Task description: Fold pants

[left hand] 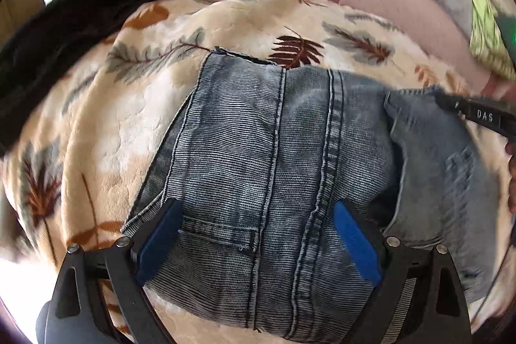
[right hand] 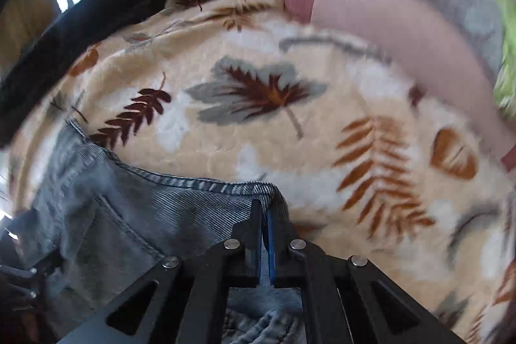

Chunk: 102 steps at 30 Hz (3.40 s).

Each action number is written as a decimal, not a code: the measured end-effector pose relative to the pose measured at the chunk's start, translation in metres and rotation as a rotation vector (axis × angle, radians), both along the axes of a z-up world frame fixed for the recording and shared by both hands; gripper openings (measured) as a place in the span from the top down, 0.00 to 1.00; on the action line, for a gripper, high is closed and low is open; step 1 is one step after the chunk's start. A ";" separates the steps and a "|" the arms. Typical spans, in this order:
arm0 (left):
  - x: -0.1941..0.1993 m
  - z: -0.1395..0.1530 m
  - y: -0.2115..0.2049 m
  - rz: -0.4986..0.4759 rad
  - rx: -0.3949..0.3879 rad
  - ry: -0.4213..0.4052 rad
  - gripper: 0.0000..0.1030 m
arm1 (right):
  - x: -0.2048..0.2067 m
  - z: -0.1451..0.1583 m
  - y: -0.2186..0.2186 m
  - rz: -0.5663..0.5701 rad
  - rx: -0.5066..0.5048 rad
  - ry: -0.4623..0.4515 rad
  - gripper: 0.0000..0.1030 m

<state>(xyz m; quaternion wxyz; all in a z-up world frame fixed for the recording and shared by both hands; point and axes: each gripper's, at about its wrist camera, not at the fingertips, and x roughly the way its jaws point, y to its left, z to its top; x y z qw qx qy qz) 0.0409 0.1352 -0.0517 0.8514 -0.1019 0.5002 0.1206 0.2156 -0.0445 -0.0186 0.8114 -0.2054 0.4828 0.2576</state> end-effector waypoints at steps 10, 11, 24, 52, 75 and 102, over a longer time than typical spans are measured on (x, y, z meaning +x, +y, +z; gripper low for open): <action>0.004 0.003 0.000 0.001 0.026 0.007 0.08 | 0.001 0.015 -0.018 -0.115 0.145 0.027 0.94; 0.004 0.002 0.000 0.000 0.027 0.005 0.08 | -0.003 0.022 -0.019 -0.106 0.203 0.047 0.94; -0.018 0.032 0.007 0.026 -0.007 -0.069 0.08 | -0.023 0.016 0.032 -0.004 0.220 0.195 0.90; -0.072 0.013 0.091 0.289 -0.723 -0.218 0.05 | -0.138 0.012 -0.151 -0.289 0.667 0.228 0.24; -0.053 -0.012 0.096 0.335 -0.679 -0.203 0.68 | -0.151 0.026 -0.119 -0.206 0.703 0.288 0.25; -0.045 0.026 0.055 0.203 -0.277 -0.190 0.78 | -0.082 -0.038 -0.049 -0.294 0.673 0.691 0.22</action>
